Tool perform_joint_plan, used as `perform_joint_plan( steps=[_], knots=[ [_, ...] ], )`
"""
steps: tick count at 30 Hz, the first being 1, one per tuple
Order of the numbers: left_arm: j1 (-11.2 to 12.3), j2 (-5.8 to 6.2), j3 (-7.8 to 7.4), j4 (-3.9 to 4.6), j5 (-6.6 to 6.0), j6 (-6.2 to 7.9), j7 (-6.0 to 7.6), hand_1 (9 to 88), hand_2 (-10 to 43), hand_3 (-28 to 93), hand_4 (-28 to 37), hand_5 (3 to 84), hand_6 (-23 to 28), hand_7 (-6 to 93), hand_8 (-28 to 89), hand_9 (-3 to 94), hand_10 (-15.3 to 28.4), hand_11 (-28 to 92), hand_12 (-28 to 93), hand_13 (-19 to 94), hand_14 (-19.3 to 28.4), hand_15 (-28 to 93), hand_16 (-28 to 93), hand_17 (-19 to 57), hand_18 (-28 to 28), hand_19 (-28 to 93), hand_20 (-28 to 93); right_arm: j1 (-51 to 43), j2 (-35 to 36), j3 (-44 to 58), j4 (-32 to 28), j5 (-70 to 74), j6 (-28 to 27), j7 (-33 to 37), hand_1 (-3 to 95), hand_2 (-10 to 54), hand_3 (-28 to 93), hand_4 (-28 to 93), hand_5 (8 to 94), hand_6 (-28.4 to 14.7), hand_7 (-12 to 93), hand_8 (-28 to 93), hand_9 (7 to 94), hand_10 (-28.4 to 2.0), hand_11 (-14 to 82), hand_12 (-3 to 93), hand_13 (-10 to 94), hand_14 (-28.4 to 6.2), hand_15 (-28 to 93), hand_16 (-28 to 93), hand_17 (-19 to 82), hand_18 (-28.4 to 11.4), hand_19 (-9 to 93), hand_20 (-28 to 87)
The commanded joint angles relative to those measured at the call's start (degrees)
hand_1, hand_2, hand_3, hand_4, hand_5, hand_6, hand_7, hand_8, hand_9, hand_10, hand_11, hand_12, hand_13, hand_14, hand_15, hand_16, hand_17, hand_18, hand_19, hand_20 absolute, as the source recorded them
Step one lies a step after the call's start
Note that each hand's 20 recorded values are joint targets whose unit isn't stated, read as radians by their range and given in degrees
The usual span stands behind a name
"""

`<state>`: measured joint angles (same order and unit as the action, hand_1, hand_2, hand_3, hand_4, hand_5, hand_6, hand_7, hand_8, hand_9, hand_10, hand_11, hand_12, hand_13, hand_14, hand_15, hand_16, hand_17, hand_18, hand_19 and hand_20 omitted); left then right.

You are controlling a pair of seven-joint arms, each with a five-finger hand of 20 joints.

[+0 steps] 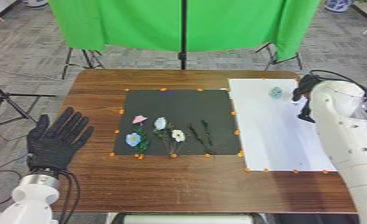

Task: Arrange flowers

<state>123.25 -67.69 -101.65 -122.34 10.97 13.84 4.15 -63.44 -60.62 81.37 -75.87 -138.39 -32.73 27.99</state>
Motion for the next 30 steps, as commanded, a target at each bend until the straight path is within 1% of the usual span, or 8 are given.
perform_joint_plan(
  steps=[1,6,8,11,14,21,24,30],
  knots=[
    [0.38,-0.07,2.17,0.38,-2.47,-0.65,2.19,25.0,10.4,75,-28.3,44.9,9.9,17.3,-10,37.7,16.5,23,11,28,17.6,43,-7,-7.3,16.6,39,13,0.37,-2.15,-0.33,2.13,-1.25,-5.05,-2.37,49.8,-9.5,72,-28,36.9,-3.0,18,-15,33.4,-14.9,11.1,8.5,37,-15.1,30,12,25,-23.8,66,24],
    [0.76,-0.07,2.28,0.23,-1.41,0.78,2.76,26.3,9.7,76,-28.2,45.1,9.8,17.7,-10,37.9,16.4,24,11,28,17.3,43,-7,-7.3,16.5,39,13,-2.43,-1.12,-2.81,1.75,-4.24,2.17,-2.72,56.1,-9.5,78,-28,48.8,-2.0,23,-16,46.3,-15.6,21.3,16.9,48,-12.0,49,18,32,-21.2,76,32],
    [0.9,-0.01,2.13,0.16,-1.57,1.05,2.88,28.5,8.6,76,-28.2,45.1,9.8,18.0,-10,38.0,16.4,24,11,28,17.2,43,-7,-7.2,16.5,39,13,-4.46,-0.58,-2.79,0.95,-4.51,7.28,-3.14,65.1,-9.5,65,-28,56.5,-0.6,33,-17,50.9,-15.3,34.8,21.7,51,-7.4,53,32,35,-19.2,78,36],
    [0.87,0.1,1.92,0.1,-1.59,1.02,2.88,29.8,8.1,76,-28.2,45.4,9.8,18.2,-11,38.2,16.4,24,11,28,17.1,44,-7,-7.2,16.4,39,13,-6.52,1.31,-3.53,-1.21,-2.07,11.19,-3.54,67.1,-9.5,63,-28,63.3,-0.9,46,-3,64.6,-11.3,25.7,40.8,60,-5.8,53,39,37,-18.3,79,39],
    [0.9,0.19,1.74,0.02,-1.71,0.82,2.94,29.9,8.1,76,-28.2,45.5,9.7,18.4,-11,38.4,16.5,24,11,28,17.0,44,-7,-7.1,16.4,39,13,-8.26,2.81,-3.98,-4.19,-3.38,13.46,-5.79,65.3,-9.5,65,-28,69.0,-0.1,47,1,75.5,-9.7,23.7,46.4,67,-5.7,50,42,38,-19.3,80,40],
    [1.61,0.24,1.34,-0.03,-2.08,1.98,3.4,28.7,9.0,76,-28.3,45.6,9.7,18.5,-11,38.5,16.5,24,11,28,16.9,44,-7,-7.0,16.3,39,13,-11.82,5.9,-10.4,-18.74,-1.85,21.98,-12.28,64.1,-9.5,68,-28,70.7,0.0,47,2,78.5,-9.3,22.9,47.8,70,-5.5,48,44,38,-20.5,82,41],
    [1.53,0.04,1.36,0.02,-1.88,1.27,3.07,28.4,9.3,76,-28.3,45.8,9.6,18.6,-11,38.6,16.4,24,11,28,17.0,44,-7,-7.0,16.3,39,13,-11.5,4.99,-13.99,-23.01,-5.47,24.52,-17.53,63.9,-9.5,68,-28,70.8,-0.1,48,2,78.6,-9.3,23.1,48.2,70,-5.5,48,44,38,-20.6,82,41],
    [0.52,0.01,1.92,0.43,-1.84,1.31,2.89,28.0,9.7,76,-28.3,45.8,9.6,18.7,-11,38.6,16.4,24,11,28,17.0,44,-7,-7.0,16.3,39,14,-8.06,-2.81,-19.67,-21.2,-12.07,20.2,-30.13,63.5,-9.5,68,-28,70.1,-0.1,48,3,78.4,-9.1,22.6,48.4,69,-5.2,48,44,36,-20.2,82,42]
  ],
)
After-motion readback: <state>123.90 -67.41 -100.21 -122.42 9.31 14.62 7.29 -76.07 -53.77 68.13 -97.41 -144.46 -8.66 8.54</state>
